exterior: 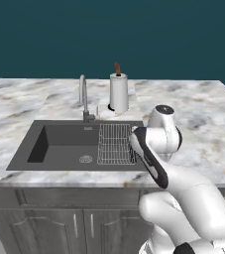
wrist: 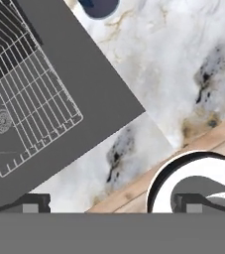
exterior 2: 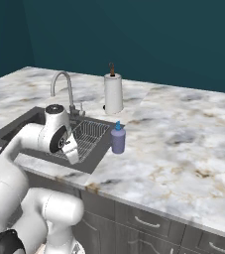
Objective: Restock the sink supplies by placing the sponge and soap dispenser on the counter and next to the sink. Make sure the soap dispenser is upright.
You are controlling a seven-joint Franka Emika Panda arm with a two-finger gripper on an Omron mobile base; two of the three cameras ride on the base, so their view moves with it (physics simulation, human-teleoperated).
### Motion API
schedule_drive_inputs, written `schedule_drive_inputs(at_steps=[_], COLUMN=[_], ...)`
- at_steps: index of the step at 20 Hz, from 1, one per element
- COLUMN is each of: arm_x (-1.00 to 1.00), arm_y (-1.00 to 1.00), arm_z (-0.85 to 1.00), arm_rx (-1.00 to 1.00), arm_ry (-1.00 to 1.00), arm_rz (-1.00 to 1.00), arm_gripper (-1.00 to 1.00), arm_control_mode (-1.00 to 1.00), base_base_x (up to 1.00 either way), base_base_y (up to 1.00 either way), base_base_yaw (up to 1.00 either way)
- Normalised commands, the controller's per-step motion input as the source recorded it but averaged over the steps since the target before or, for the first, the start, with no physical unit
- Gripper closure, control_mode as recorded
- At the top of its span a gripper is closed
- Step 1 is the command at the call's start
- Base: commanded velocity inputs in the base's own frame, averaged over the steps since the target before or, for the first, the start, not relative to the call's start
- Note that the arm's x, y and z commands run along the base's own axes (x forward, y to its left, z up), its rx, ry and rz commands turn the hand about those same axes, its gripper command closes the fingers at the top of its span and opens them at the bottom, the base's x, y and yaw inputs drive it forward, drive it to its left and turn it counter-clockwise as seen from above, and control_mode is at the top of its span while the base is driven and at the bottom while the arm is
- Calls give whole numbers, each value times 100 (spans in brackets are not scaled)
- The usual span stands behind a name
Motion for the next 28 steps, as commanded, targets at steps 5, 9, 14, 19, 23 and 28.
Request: schedule_drive_inputs(at_steps=[5,9,14,19,23,28], arm_x=[-5,-9,0,0,0,0], arm_y=[42,4,0,0,0,0], arm_z=[0,0,0,0,0,0], arm_rx=[-7,0,0,0,0,0], arm_ry=[0,0,0,0,0,0], arm_rz=[-21,-14,0,0,0,0], arm_gripper=[-100,-100,-100,-100,-100,-100], arm_control_mode=[-100,100,100,100,100,100], base_base_x=[0,-18,-64,-64,-51,-24], base_base_y=[0,0,0,-1,1,12], base_base_yaw=[0,-20,-64,-81,-86,-85])
